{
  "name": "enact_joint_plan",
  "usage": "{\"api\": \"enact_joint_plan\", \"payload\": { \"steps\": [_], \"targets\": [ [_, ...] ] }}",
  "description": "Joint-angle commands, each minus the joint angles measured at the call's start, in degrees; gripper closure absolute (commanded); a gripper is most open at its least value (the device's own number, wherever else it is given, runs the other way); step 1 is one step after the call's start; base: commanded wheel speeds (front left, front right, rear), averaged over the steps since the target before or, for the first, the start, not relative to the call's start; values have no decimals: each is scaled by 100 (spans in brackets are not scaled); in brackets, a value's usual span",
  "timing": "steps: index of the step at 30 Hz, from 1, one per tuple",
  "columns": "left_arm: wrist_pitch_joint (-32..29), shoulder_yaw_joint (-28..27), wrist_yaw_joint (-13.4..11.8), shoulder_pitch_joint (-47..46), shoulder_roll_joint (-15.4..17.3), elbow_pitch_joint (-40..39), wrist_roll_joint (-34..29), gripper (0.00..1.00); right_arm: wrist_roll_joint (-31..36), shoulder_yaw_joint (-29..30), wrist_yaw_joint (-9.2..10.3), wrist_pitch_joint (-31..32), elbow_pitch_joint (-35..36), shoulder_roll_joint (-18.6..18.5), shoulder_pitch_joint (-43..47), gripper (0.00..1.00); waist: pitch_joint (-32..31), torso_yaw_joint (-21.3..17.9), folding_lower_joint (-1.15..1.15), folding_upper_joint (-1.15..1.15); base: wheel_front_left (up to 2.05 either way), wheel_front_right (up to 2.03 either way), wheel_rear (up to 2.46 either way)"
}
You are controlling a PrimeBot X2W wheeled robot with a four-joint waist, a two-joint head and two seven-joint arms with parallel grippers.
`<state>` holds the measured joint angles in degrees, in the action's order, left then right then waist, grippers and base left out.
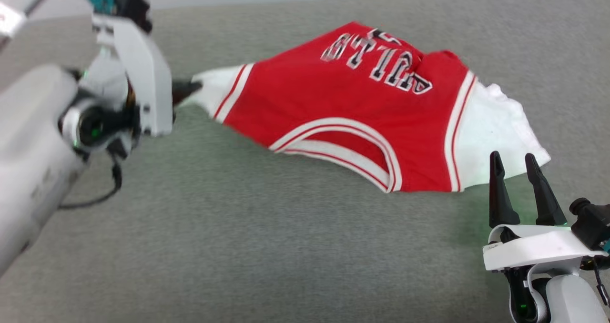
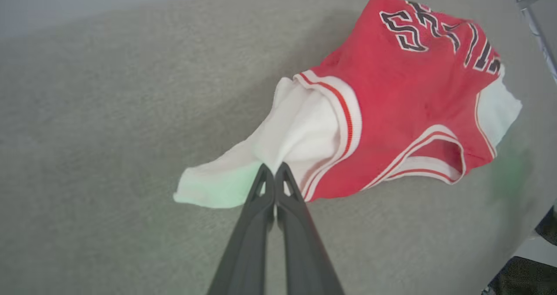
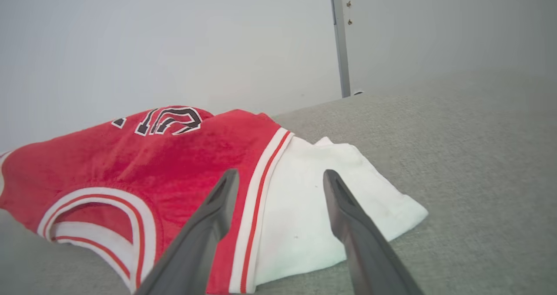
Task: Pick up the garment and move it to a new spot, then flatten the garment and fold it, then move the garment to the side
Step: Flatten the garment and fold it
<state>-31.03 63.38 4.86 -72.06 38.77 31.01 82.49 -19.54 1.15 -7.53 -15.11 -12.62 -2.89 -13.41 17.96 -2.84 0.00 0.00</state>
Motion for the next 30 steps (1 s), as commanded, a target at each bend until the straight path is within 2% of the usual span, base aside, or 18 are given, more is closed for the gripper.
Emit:
{"api": "enact_joint_plan", "payload": {
  "steps": [1,6,15,19,20,21,22,23,30],
  "targets": [
    [16,90,-97,194,121,-146,-115,100,62,18,8,-4,-1,-4,67,0,-281,397,0,0,0,0,0],
    [-17,449,-466,687,540,-632,-433,100,130,34,8,-4,3,-3,112,0,-323,484,0,0,0,0,0],
    [-19,674,-1013,1275,758,-1198,-545,100,222,8,8,-4,21,-4,98,0,-282,410,0,0,0,0,0],
    [106,693,-1094,1492,732,-1206,-512,70,258,10,8,-4,6,-3,82,0,-259,343,0,0,0,0,0],
    [149,695,-1107,1532,724,-1194,-519,53,258,7,8,-4,-1,-6,84,0,-249,328,0,0,0,0,0],
    [204,663,-1112,1581,702,-1173,-472,24,277,13,8,-4,-12,-17,87,0,-251,319,0,0,0,0,0],
    [245,647,-1111,1621,685,-1161,-444,9,286,21,8,-4,-15,-38,97,0,-256,318,0,0,0,0,0],
    [292,632,-1101,1648,693,-1148,-432,0,296,25,8,-4,-23,-61,106,0,-259,316,0,0,0,0,0],
    [1023,320,-1118,1834,854,-1233,-365,0,359,-89,8,-3,-89,-290,84,0,-321,374,0,0,0,0,0]
  ]
}}
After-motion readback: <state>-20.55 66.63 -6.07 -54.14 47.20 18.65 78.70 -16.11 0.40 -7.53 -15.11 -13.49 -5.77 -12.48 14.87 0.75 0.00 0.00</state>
